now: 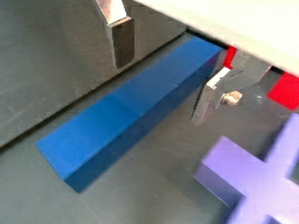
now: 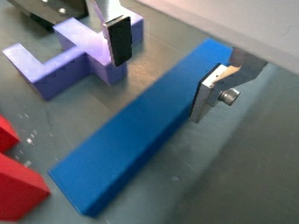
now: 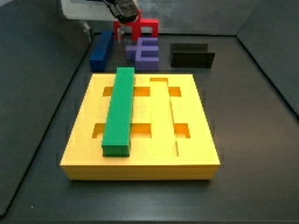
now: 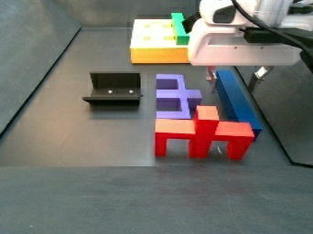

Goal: Pick up the blue object. Move up. Move to above the board. Insert the blue object.
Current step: Pick up the blue object.

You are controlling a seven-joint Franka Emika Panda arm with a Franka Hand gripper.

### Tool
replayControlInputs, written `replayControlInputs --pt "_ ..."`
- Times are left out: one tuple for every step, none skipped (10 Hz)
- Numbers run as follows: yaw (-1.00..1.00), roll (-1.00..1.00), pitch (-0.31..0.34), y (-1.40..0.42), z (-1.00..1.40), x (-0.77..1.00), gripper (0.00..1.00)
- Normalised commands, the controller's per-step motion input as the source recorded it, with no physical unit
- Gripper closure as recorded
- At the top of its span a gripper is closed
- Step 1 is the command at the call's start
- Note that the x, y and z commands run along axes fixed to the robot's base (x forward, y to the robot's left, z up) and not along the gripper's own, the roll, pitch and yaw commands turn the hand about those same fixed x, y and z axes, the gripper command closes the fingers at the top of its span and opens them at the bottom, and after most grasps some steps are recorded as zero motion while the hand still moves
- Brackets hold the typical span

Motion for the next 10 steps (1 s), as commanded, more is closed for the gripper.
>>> replayControlInputs --pt "0.0 0.07 -0.099 0.0 -0.31 -0.07 0.0" --pt "0.0 0.11 -0.044 0.0 -0.18 0.0 0.0" --pt "0.0 0.12 0.0 0.0 -0.09 0.0 0.0" --pt "0.0 0.11 0.0 0.0 -0.1 0.0 0.0" --pt "0.0 0.03 -0.11 0.0 -0.17 0.0 0.0" --pt "0.0 0.0 -0.144 0.05 -0.15 -0.03 0.0" --pt "0.0 0.0 -0.146 0.1 -0.21 0.0 0.0" --pt "0.0 0.0 -0.127 0.1 -0.14 0.0 0.0" --pt "0.0 0.0 -0.116 0.08 -0.12 0.0 0.0" --pt "0.0 0.01 -0.107 0.0 -0.08 0.0 0.0"
